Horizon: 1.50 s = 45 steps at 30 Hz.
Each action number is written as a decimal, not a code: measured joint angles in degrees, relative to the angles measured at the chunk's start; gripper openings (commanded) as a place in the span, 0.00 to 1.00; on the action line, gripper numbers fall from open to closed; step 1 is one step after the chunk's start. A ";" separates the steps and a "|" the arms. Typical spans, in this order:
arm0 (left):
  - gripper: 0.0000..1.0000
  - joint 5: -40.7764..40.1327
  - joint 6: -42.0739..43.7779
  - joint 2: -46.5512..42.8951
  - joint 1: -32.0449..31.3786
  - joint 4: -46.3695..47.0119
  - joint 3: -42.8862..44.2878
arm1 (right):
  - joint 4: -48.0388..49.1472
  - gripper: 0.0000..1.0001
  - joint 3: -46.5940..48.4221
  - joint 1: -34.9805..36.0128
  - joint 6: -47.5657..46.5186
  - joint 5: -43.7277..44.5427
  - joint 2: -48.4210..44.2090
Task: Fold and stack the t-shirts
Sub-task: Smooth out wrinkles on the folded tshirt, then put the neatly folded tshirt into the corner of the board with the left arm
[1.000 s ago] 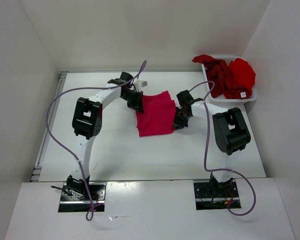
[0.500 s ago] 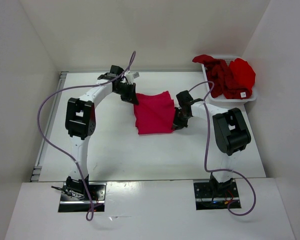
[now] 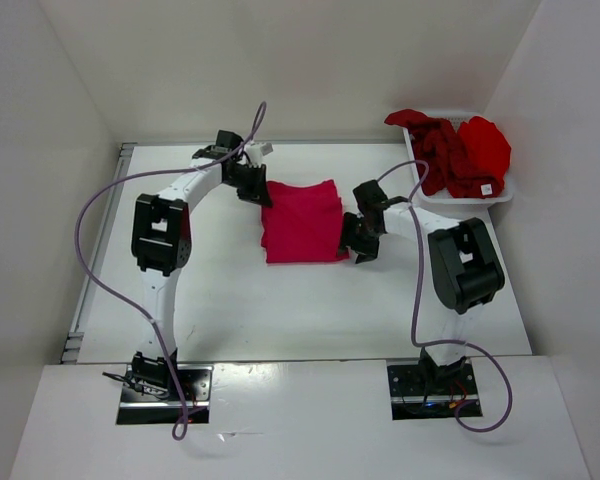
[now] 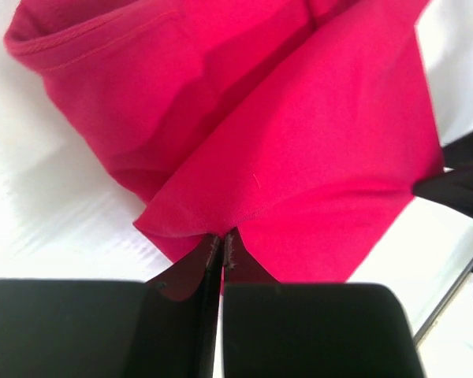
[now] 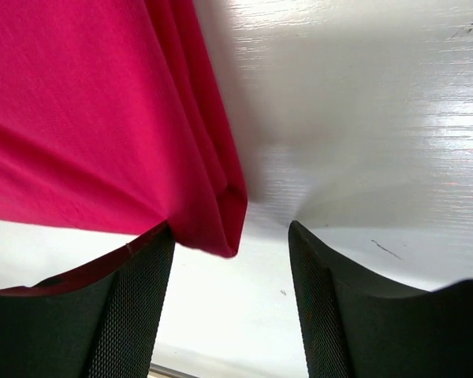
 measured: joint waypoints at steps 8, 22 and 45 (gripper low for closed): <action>0.56 -3.21 0.00 2.08 0.37 0.48 1.03 | -0.83 0.66 2.69 0.00 -1.40 0.39 -0.81; 1.00 -6.86 0.44 -11.96 1.01 0.76 -8.63 | 0.00 0.63 13.53 0.00 -3.08 2.86 0.59; 0.37 -1.44 0.26 -6.47 -6.71 4.33 -19.63 | -0.79 0.62 8.74 0.00 -2.82 5.84 -5.79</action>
